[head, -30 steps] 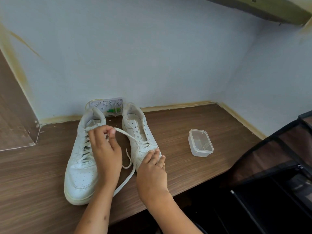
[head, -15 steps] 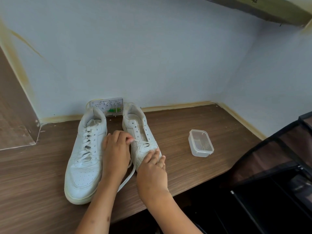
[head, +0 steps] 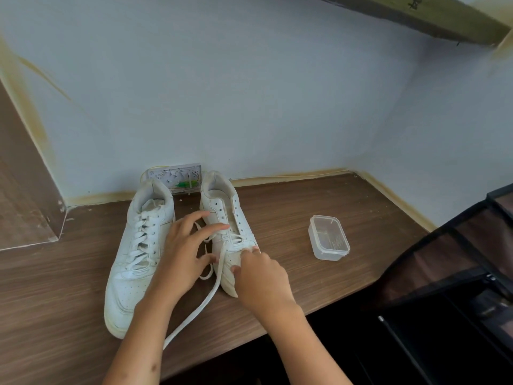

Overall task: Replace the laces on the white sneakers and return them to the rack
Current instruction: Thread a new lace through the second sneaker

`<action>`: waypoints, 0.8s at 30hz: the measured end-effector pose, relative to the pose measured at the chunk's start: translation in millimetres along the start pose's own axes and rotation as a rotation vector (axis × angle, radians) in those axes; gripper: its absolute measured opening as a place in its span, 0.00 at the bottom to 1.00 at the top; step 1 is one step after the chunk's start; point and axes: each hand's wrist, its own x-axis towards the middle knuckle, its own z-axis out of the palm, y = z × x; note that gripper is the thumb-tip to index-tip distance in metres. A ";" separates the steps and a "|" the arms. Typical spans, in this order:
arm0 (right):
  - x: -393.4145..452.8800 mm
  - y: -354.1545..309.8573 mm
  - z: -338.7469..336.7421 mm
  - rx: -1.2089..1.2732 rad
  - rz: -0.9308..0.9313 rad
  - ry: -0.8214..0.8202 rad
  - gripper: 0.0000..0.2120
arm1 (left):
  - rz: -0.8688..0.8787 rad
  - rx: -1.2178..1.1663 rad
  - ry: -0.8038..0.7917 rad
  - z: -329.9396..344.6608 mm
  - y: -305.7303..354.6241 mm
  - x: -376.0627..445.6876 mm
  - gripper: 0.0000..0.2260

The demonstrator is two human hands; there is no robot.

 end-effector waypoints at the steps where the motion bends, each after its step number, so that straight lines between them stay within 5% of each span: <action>1: -0.6 3.4 -2.6 0.037 -0.013 0.031 0.14 | 0.006 -0.016 -0.022 -0.5 0.8 -0.9 0.31; 8: 5.1 13.2 -5.1 0.428 -0.067 0.101 0.12 | 0.088 -0.118 0.061 -0.1 9.6 -0.9 0.15; 12: 9.2 6.1 -9.3 0.723 -0.052 -0.061 0.05 | 0.105 -0.178 0.174 -4.4 16.3 1.4 0.10; 16: 3.6 5.2 -22.0 0.989 -0.086 -0.369 0.10 | 0.122 -0.221 0.277 -10.4 24.1 4.0 0.08; 24: 4.9 26.1 -34.3 1.266 -0.196 -0.545 0.09 | 0.019 -0.244 0.347 -21.3 16.8 1.7 0.12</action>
